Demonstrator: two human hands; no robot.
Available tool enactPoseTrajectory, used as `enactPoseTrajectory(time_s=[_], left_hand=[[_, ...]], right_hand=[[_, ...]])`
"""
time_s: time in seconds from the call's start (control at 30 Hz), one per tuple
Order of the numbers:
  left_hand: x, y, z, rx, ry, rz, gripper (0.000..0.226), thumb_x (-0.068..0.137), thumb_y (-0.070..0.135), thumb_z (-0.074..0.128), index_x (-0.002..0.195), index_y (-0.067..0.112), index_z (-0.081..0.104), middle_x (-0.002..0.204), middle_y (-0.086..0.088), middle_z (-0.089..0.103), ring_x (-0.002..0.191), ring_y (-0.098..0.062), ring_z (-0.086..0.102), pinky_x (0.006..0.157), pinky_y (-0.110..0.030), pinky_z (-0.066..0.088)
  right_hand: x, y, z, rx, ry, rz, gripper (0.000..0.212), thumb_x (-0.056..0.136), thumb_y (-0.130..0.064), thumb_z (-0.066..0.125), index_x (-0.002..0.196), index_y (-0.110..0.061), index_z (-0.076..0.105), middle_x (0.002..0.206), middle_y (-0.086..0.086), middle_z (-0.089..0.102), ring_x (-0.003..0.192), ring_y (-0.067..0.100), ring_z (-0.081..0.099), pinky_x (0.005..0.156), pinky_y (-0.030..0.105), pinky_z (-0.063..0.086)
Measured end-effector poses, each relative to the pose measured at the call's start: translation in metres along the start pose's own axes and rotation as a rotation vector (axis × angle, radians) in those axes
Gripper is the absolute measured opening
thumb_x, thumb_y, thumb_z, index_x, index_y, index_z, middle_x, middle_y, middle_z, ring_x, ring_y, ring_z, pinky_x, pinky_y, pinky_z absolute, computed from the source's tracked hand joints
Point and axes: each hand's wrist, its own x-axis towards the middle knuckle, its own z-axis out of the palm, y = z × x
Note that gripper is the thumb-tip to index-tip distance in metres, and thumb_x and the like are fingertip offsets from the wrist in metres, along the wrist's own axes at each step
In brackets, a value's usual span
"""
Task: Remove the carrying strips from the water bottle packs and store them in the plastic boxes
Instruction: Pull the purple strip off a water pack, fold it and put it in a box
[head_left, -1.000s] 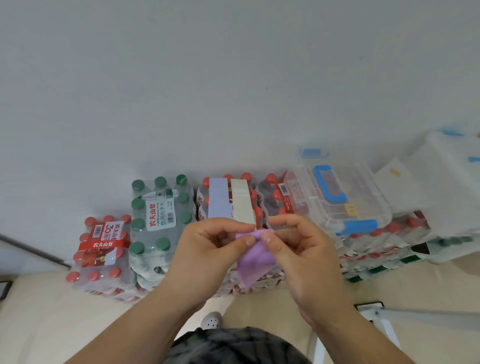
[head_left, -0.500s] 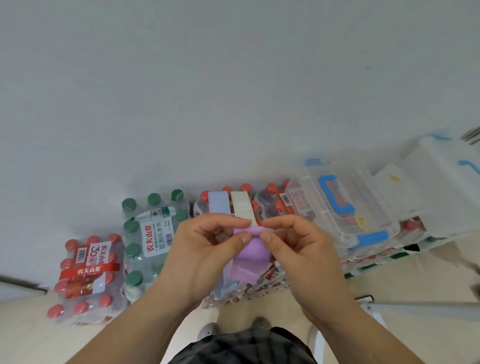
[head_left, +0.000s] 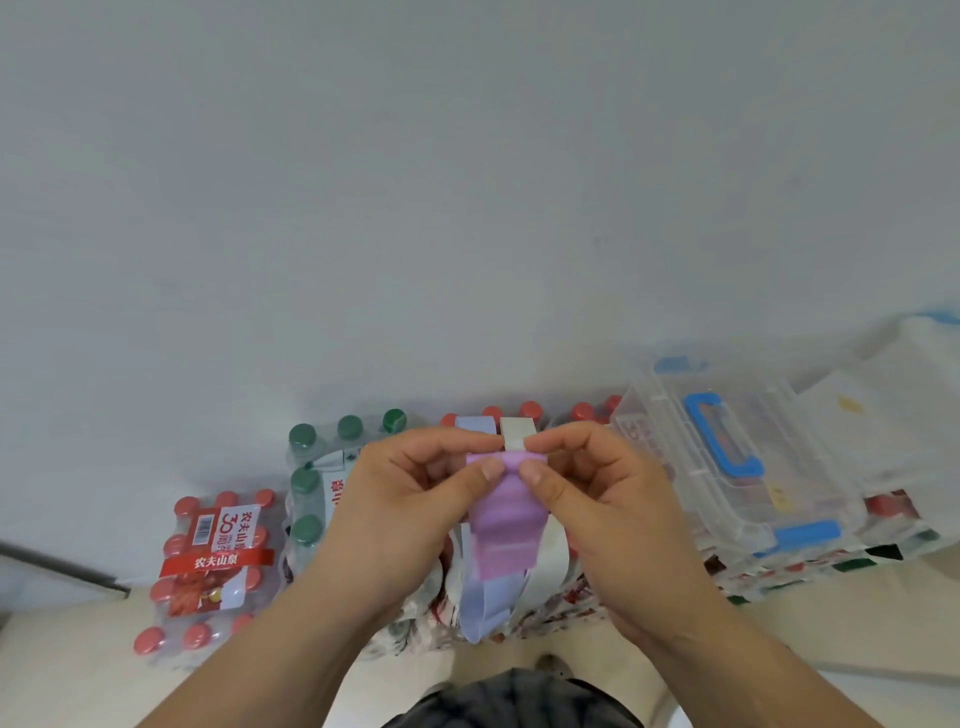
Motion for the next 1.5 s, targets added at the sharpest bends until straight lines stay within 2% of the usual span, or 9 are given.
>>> enactPoseTrajectory(time_s=[0.17, 0.37, 0.53, 0.73, 0.87, 0.97, 1.1, 1.3, 1.5], left_hand=[[0.007, 0.003, -0.010, 0.040, -0.004, 0.046, 0.019, 0.078, 0.000, 0.075, 0.090, 0.014, 0.080, 0.081, -0.009, 0.077, 0.074, -0.019, 0.072, 0.066, -0.023, 0.057], [0.005, 0.005, -0.012, -0.003, -0.012, 0.032, 0.017, 0.074, 0.013, 0.076, 0.091, 0.015, 0.080, 0.083, -0.015, 0.077, 0.079, -0.027, 0.074, 0.071, -0.034, 0.061], [0.005, 0.005, -0.014, 0.034, -0.017, 0.081, 0.020, 0.078, 0.000, 0.075, 0.088, 0.016, 0.080, 0.080, -0.011, 0.077, 0.073, -0.019, 0.071, 0.065, -0.022, 0.056], [0.001, 0.004, -0.012, 0.038, 0.003, 0.088, 0.021, 0.070, 0.020, 0.078, 0.091, 0.019, 0.080, 0.085, -0.019, 0.075, 0.084, -0.043, 0.068, 0.074, -0.047, 0.059], [0.001, 0.002, -0.011, 0.059, 0.045, 0.126, 0.021, 0.075, 0.003, 0.079, 0.088, 0.019, 0.081, 0.083, -0.016, 0.075, 0.083, -0.043, 0.066, 0.071, -0.039, 0.059], [0.000, 0.005, -0.010, 0.071, 0.047, 0.133, 0.023, 0.074, 0.000, 0.079, 0.086, 0.019, 0.082, 0.081, -0.011, 0.076, 0.078, -0.037, 0.067, 0.067, -0.028, 0.058], [-0.001, 0.009, -0.011, 0.060, 0.036, 0.124, 0.025, 0.074, -0.002, 0.079, 0.084, 0.020, 0.082, 0.078, -0.020, 0.073, 0.069, -0.026, 0.063, 0.066, -0.031, 0.056], [-0.002, 0.013, -0.011, 0.051, 0.015, 0.102, 0.019, 0.070, 0.001, 0.081, 0.081, 0.017, 0.081, 0.080, -0.028, 0.070, 0.073, -0.041, 0.065, 0.073, -0.051, 0.058], [0.000, 0.015, -0.006, 0.012, -0.003, 0.084, 0.019, 0.069, 0.010, 0.078, 0.086, 0.017, 0.081, 0.081, -0.009, 0.077, 0.075, -0.021, 0.071, 0.066, -0.022, 0.057]], right_hand=[[0.003, -0.002, 0.006, 0.009, -0.033, -0.009, 0.013, 0.088, -0.013, 0.071, 0.093, -0.024, 0.074, 0.081, 0.004, 0.076, 0.077, 0.016, 0.073, 0.072, 0.029, 0.060], [0.005, -0.004, 0.008, -0.015, -0.029, -0.036, 0.017, 0.088, -0.007, 0.072, 0.091, -0.024, 0.075, 0.085, 0.008, 0.076, 0.078, 0.017, 0.071, 0.072, 0.028, 0.059], [0.000, -0.005, 0.011, -0.040, -0.012, -0.038, 0.017, 0.089, -0.010, 0.072, 0.095, -0.026, 0.073, 0.084, 0.014, 0.076, 0.083, 0.033, 0.072, 0.075, 0.046, 0.061], [-0.002, -0.007, 0.010, -0.002, -0.007, -0.025, 0.016, 0.087, -0.009, 0.072, 0.098, -0.020, 0.074, 0.083, 0.011, 0.077, 0.081, 0.023, 0.075, 0.074, 0.035, 0.062], [-0.004, -0.006, 0.013, -0.028, 0.011, -0.021, 0.021, 0.090, -0.012, 0.071, 0.100, -0.031, 0.073, 0.085, 0.023, 0.074, 0.088, 0.041, 0.072, 0.082, 0.060, 0.059], [-0.004, -0.006, 0.014, -0.049, 0.006, -0.012, 0.026, 0.090, -0.012, 0.073, 0.102, -0.034, 0.072, 0.086, 0.023, 0.075, 0.090, 0.043, 0.072, 0.084, 0.064, 0.057], [-0.004, -0.008, 0.014, -0.031, 0.016, -0.003, 0.025, 0.085, -0.015, 0.076, 0.102, -0.034, 0.072, 0.085, 0.019, 0.076, 0.089, 0.037, 0.074, 0.086, 0.057, 0.059], [-0.003, -0.011, 0.012, -0.027, 0.039, -0.019, 0.015, 0.085, -0.014, 0.074, 0.094, -0.026, 0.077, 0.083, 0.007, 0.079, 0.083, 0.023, 0.077, 0.079, 0.040, 0.063], [-0.003, -0.016, 0.011, -0.019, 0.022, -0.024, 0.020, 0.085, -0.012, 0.074, 0.095, -0.029, 0.075, 0.083, 0.013, 0.077, 0.083, 0.033, 0.075, 0.076, 0.047, 0.062]])
